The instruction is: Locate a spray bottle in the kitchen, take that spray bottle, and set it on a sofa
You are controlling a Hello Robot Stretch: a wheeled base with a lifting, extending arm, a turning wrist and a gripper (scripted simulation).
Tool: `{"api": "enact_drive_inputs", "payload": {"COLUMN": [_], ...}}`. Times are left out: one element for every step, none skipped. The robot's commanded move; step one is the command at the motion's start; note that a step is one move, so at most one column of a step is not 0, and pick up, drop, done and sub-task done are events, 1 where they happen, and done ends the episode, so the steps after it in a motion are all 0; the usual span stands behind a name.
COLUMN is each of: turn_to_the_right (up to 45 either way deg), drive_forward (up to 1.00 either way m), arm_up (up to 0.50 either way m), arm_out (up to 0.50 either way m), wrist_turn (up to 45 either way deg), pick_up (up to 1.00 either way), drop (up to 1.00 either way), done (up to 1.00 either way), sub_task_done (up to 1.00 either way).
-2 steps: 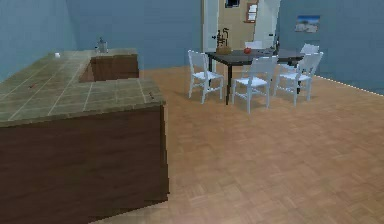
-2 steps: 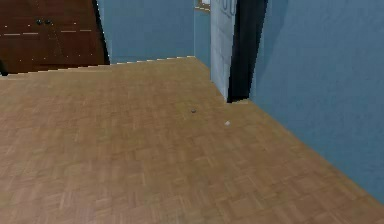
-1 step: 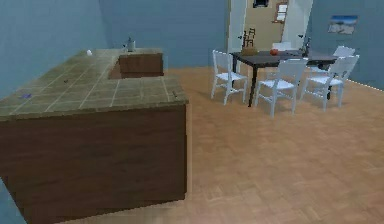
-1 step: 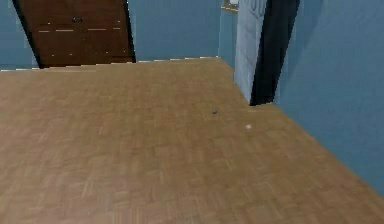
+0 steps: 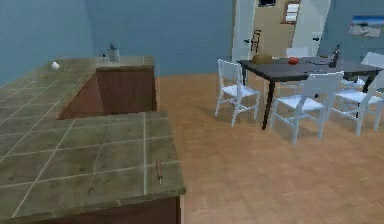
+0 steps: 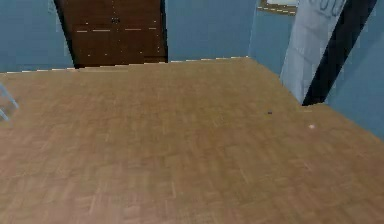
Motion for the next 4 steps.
{"api": "enact_drive_inputs", "payload": {"turn_to_the_right": [45.0, 45.0, 45.0, 0.0], "drive_forward": [0.0, 0.0, 0.0, 0.0], "arm_up": [0.0, 0.0, 0.0, 0.28], "arm_out": [0.0, 0.0, 0.0, 0.0], "wrist_turn": [0.0, 0.0, 0.0, 0.0], "pick_up": [0.0, 0.0, 0.0, 0.0], "drop": [0.0, 0.0, 0.0, 0.0], "done": [0.0, 0.0, 0.0, 0.0], "sub_task_done": [0.0, 0.0, 0.0, 0.0]}}
